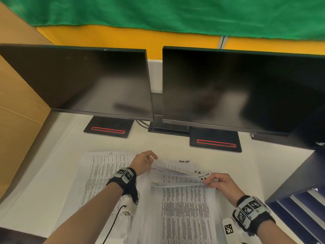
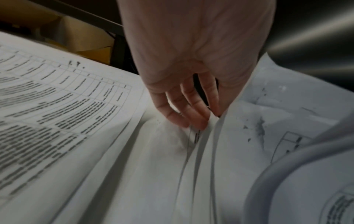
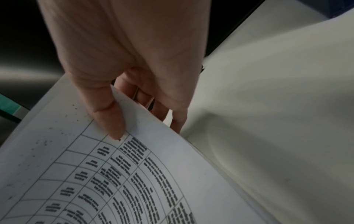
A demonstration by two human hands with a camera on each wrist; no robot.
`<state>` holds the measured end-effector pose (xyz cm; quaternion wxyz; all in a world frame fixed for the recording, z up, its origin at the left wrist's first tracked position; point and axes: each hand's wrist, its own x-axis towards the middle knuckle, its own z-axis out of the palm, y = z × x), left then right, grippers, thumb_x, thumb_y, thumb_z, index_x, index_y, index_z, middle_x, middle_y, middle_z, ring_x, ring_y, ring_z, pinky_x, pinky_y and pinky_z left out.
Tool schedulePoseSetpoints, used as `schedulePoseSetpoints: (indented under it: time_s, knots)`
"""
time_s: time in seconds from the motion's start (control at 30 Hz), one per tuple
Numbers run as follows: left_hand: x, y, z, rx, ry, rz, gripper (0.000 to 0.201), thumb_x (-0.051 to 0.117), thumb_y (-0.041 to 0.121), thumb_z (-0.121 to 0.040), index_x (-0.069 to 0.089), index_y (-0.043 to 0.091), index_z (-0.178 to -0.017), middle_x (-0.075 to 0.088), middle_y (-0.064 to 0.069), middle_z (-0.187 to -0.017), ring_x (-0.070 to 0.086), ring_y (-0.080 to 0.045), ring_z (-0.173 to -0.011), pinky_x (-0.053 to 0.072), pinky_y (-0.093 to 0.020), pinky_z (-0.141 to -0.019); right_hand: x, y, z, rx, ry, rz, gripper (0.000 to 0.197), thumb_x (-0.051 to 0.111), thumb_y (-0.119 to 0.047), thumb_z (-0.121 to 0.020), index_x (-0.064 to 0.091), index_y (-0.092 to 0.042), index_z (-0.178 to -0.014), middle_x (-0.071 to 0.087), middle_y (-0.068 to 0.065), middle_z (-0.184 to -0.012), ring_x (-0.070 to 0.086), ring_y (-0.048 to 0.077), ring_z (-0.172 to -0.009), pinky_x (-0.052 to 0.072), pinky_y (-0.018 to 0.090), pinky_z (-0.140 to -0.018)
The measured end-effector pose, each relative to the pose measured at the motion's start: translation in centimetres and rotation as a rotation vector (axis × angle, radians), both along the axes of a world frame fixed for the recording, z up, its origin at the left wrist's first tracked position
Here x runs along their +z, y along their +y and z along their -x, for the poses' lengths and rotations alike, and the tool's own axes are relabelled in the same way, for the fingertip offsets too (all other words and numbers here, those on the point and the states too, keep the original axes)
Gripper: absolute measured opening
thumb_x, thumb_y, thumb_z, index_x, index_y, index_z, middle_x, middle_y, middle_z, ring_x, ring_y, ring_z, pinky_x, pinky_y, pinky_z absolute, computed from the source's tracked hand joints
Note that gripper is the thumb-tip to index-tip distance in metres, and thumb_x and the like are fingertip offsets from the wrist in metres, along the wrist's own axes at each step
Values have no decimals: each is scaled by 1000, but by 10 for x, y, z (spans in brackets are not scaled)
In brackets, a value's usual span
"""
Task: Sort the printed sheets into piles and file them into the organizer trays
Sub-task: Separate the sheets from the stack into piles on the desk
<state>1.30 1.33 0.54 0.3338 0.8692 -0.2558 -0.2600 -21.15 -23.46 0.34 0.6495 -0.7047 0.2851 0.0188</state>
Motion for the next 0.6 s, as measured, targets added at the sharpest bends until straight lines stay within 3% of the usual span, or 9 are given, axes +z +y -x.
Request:
schedulePoseSetpoints:
  time_s: [0.13,0.2,0.3,0.4,0.47,0.53,0.6]
  knots:
    - [3,-9,0,-5,-68,2,37,46,-9,-81,59,20,-101,56,3,-75,55,-14,-74,41,-17,-63,1,0,-1,-6,5,8,11,65,12,-76,72,4,-78,74,8,-80,67,13,-81,46,15,-75]
    - [6,-13,-2,-64,-94,-25,26,50,-3,-86,68,15,-94,61,2,-81,56,-15,-79,40,-17,-64,2,1,0,-13,8,11,10,65,12,-76,72,5,-79,74,4,-78,67,8,-78,46,10,-71]
    - [11,-11,-2,-129,-71,-10,30,50,-4,-85,72,16,-82,67,-2,-86,60,-17,-85,44,-21,-74,1,1,1,-56,3,15,9,65,12,-76,71,6,-80,74,4,-79,66,8,-80,43,14,-75]
    - [9,1,-3,-176,74,70,29,62,1,-82,68,28,-73,69,0,-86,64,-18,-87,52,-31,-84,-4,2,3,-129,-10,10,12,64,13,-76,71,5,-78,72,12,-87,63,20,-89,42,19,-78]
    - [9,8,0,-226,210,124,15,66,3,-82,72,16,-85,71,-3,-97,66,-19,-93,53,-33,-89,-7,3,3,-152,-17,19,11,64,12,-77,71,3,-79,69,16,-96,61,23,-95,42,19,-79]
    - [8,13,3,-258,363,169,14,67,1,-82,69,5,-95,68,-8,-113,64,-21,-105,52,-33,-93,-8,5,1,-163,-15,31,11,64,11,-77,70,2,-80,62,12,-101,57,19,-97,40,19,-81]
    - [8,17,7,-277,454,178,18,70,8,-80,68,5,-97,65,-9,-119,62,-23,-111,51,-35,-96,-8,6,-1,-181,-22,35,13,63,13,-77,70,4,-83,57,6,-98,53,10,-90,39,17,-81]
